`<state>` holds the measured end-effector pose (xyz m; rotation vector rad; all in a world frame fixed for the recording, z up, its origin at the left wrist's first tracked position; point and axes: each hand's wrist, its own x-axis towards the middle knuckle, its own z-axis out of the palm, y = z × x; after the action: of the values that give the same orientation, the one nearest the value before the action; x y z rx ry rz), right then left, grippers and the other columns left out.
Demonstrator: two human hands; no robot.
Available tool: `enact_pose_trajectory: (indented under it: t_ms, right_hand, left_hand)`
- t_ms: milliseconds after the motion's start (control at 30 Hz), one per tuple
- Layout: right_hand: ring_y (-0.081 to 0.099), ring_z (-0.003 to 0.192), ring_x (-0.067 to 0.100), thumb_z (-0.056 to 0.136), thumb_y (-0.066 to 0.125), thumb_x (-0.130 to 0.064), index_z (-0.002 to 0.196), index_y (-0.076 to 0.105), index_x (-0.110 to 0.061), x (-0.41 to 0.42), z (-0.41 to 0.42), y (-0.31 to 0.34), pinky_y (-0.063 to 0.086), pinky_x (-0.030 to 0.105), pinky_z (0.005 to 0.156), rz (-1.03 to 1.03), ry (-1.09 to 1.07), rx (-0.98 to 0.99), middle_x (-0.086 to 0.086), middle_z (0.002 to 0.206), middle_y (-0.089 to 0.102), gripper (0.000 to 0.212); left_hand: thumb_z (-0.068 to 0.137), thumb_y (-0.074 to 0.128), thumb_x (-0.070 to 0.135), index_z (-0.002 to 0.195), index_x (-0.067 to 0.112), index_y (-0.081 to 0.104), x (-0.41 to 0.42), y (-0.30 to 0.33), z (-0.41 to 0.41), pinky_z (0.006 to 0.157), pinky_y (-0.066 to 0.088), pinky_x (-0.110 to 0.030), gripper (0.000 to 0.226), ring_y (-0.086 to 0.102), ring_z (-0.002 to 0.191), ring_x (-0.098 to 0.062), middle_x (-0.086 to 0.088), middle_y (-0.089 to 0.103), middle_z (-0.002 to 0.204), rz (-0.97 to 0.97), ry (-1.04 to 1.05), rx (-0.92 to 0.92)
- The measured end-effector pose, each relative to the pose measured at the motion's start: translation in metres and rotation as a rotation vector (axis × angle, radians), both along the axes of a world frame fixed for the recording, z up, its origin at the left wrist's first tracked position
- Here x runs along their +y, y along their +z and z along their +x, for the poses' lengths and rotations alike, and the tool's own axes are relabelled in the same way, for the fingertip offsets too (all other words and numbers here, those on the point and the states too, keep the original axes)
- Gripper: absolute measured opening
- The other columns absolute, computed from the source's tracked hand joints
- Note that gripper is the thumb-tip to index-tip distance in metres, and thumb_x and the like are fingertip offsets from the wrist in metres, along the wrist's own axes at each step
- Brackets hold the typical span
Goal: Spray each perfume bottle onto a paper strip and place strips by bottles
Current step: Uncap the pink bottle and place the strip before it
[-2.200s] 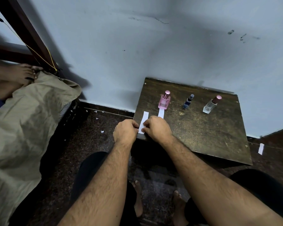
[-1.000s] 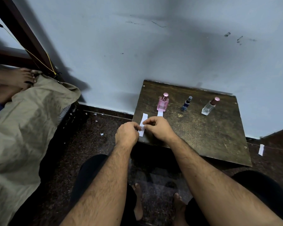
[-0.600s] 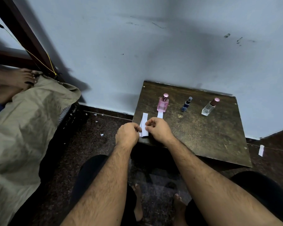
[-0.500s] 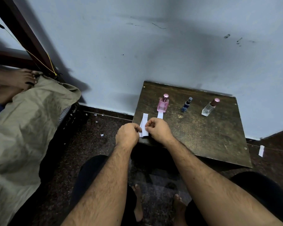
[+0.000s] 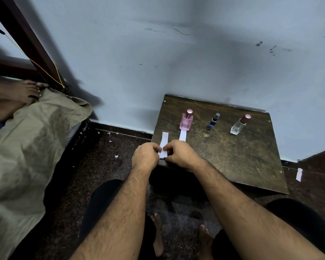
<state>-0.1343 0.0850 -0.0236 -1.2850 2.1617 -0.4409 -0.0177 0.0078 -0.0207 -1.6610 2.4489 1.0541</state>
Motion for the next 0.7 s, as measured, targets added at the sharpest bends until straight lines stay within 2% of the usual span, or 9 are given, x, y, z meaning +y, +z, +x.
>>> enact_pose_trajectory:
  t_ms: [67, 233, 333, 433, 500, 600, 700]
  right_hand:
    - [0.061, 0.079, 0.017, 0.073, 0.073, -0.016, 0.092, 0.073, -0.014, 0.001, 0.001, -0.001, 0.052, 0.033, 0.073, -0.013, 0.042, 0.061, 0.0, 0.084, 0.066, 0.019]
    - [0.064, 0.091, 0.02, 0.087, 0.062, -0.023, 0.101, 0.075, -0.016, 0.002, -0.001, -0.004, 0.05, 0.033, 0.079, -0.088, 0.017, 0.118, 0.002, 0.097, 0.071, 0.02]
    - [0.064, 0.084, 0.022, 0.091, 0.057, -0.027, 0.088, 0.073, -0.017, 0.001, -0.004, -0.004, 0.048, 0.031, 0.071, -0.144, -0.086, 0.121, 0.0, 0.088, 0.072, 0.019]
    - [0.064, 0.077, 0.02, 0.09, 0.057, -0.032, 0.085, 0.071, -0.017, -0.002, -0.01, 0.001, 0.053, 0.036, 0.069, -0.211, -0.215, 0.144, -0.002, 0.081, 0.071, 0.022]
    - [0.064, 0.074, 0.019, 0.089, 0.06, -0.033, 0.084, 0.072, -0.017, -0.005, -0.014, 0.007, 0.053, 0.036, 0.068, -0.241, -0.246, 0.128, -0.002, 0.079, 0.071, 0.02]
    - [0.064, 0.075, 0.016, 0.088, 0.063, -0.035, 0.085, 0.073, -0.019, -0.01, -0.016, 0.013, 0.054, 0.035, 0.068, -0.213, -0.199, 0.146, -0.004, 0.08, 0.072, 0.019]
    - [0.065, 0.077, 0.018, 0.087, 0.065, -0.032, 0.085, 0.073, -0.02, -0.014, -0.017, 0.013, 0.056, 0.038, 0.071, -0.143, -0.155, 0.186, -0.004, 0.081, 0.072, 0.014]
  left_hand:
    - [0.09, 0.055, 0.014, 0.094, 0.037, 0.072, 0.0, 0.0, 0.0, 0.075, 0.048, -0.03, 0.029, 0.062, 0.095, -0.017, 0.007, 0.07, 0.104, 0.003, 0.001, 0.006]
    - [0.089, 0.055, 0.015, 0.096, 0.037, 0.072, 0.0, 0.002, 0.001, 0.079, 0.05, -0.031, 0.029, 0.062, 0.098, -0.018, 0.006, 0.071, 0.106, 0.006, 0.001, 0.007]
    - [0.089, 0.054, 0.016, 0.098, 0.038, 0.072, 0.0, 0.002, 0.001, 0.082, 0.049, -0.031, 0.029, 0.063, 0.102, -0.02, 0.006, 0.071, 0.108, -0.011, -0.011, -0.013]
    - [0.089, 0.056, 0.021, 0.104, 0.036, 0.072, 0.003, 0.004, -0.001, 0.082, 0.048, -0.032, 0.027, 0.063, 0.103, -0.021, 0.005, 0.071, 0.108, -0.067, -0.051, -0.044]
    - [0.089, 0.056, 0.026, 0.102, 0.033, 0.073, 0.004, 0.006, -0.003, 0.079, 0.048, -0.033, 0.023, 0.064, 0.099, -0.023, 0.003, 0.071, 0.103, -0.116, -0.079, -0.053]
    - [0.09, 0.057, 0.028, 0.096, 0.029, 0.073, 0.004, 0.007, -0.007, 0.073, 0.045, -0.032, 0.017, 0.063, 0.096, -0.025, 0.0, 0.071, 0.098, -0.139, -0.106, -0.062]
    - [0.089, 0.065, 0.03, 0.096, 0.027, 0.072, 0.001, 0.006, -0.008, 0.075, 0.045, -0.032, 0.011, 0.062, 0.099, -0.023, -0.001, 0.071, 0.1, -0.104, -0.097, -0.066]
